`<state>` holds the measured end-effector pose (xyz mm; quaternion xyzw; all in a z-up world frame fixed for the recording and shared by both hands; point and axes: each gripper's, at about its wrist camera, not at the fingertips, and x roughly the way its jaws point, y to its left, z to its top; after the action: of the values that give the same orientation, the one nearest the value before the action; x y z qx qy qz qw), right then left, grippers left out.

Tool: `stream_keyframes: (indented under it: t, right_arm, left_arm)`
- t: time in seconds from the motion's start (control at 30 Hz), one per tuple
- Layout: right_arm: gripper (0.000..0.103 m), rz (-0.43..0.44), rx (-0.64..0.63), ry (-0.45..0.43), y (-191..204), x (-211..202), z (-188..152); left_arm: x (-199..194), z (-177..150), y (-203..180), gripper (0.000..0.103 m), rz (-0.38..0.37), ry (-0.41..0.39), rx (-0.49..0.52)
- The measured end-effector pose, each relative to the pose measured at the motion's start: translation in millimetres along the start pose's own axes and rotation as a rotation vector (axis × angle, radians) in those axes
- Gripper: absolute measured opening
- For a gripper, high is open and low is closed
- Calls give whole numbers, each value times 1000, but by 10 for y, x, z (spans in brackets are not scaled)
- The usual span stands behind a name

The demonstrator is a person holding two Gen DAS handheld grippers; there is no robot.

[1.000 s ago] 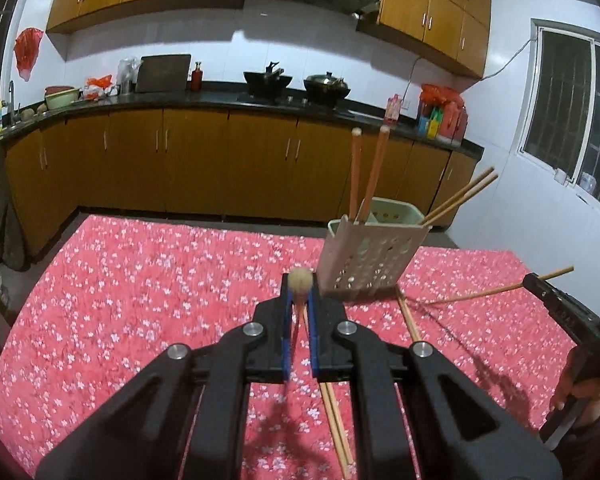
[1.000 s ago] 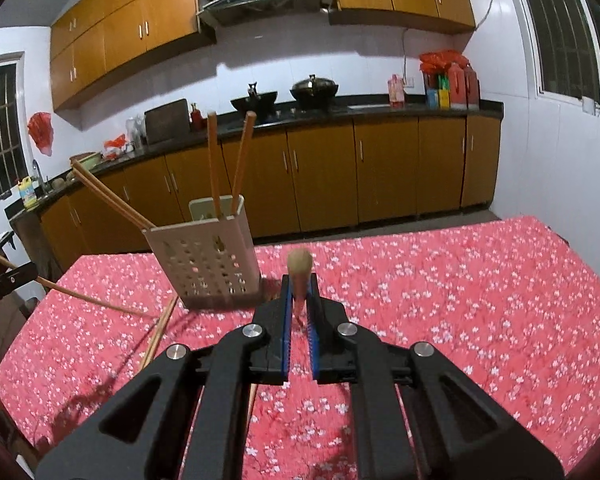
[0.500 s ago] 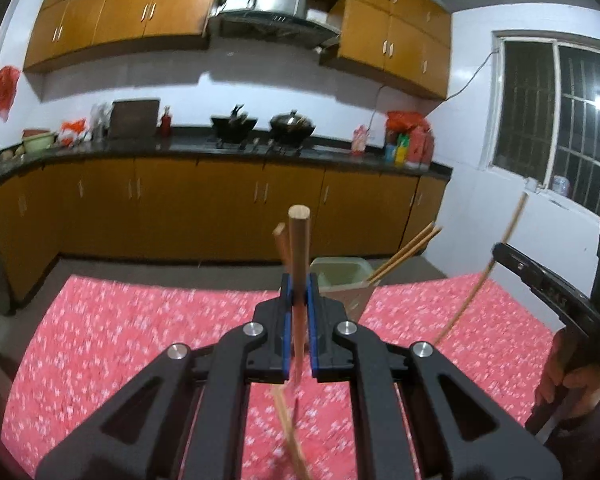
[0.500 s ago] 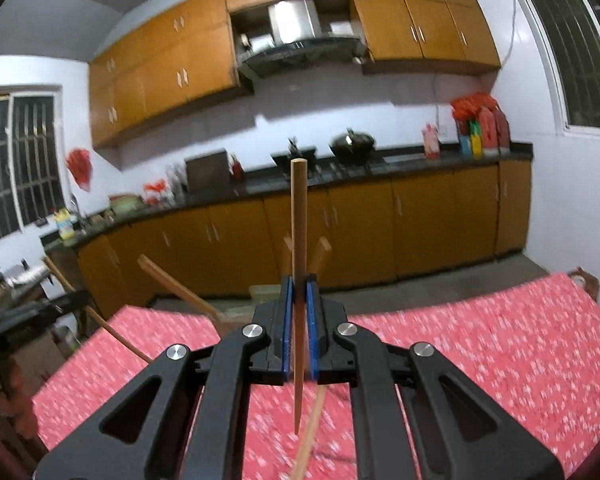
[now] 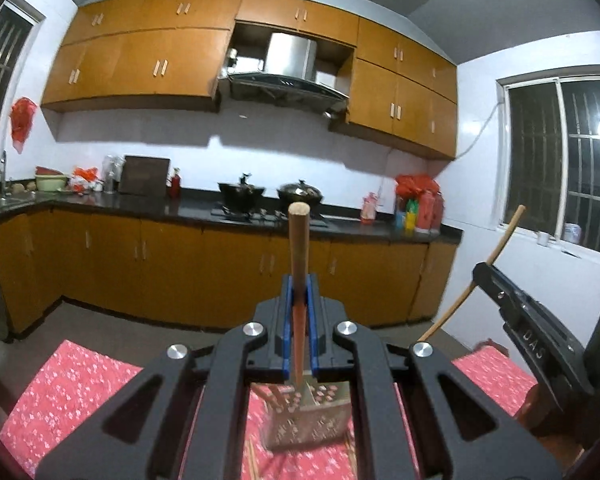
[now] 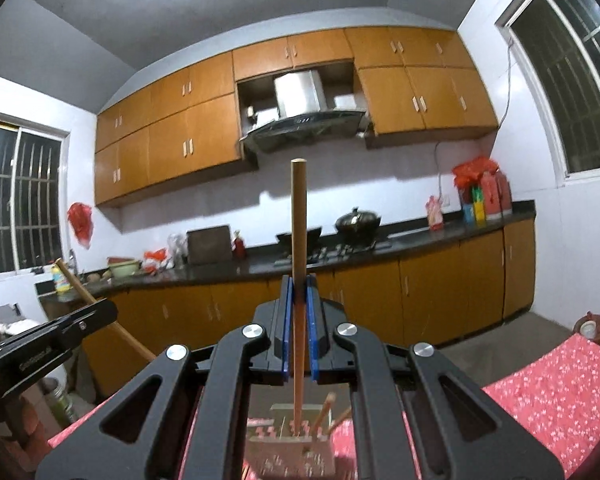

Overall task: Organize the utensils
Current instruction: 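Open the right tool over the beige holder while the left tool drops its chopstick in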

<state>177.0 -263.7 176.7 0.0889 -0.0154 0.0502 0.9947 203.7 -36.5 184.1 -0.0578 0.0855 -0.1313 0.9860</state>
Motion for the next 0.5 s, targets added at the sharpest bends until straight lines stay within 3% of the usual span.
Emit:
stream_keyframes:
  t: [0.23,0.5]
  right_arm:
    - [7,-30,-26,11,57,299,-208]
    - [9,-4,-34,144,66,482,-501]
  left_arm:
    - [259,-191,67,8,7,54,-12]
    - [457,-368,141,8,-18,110,-45]
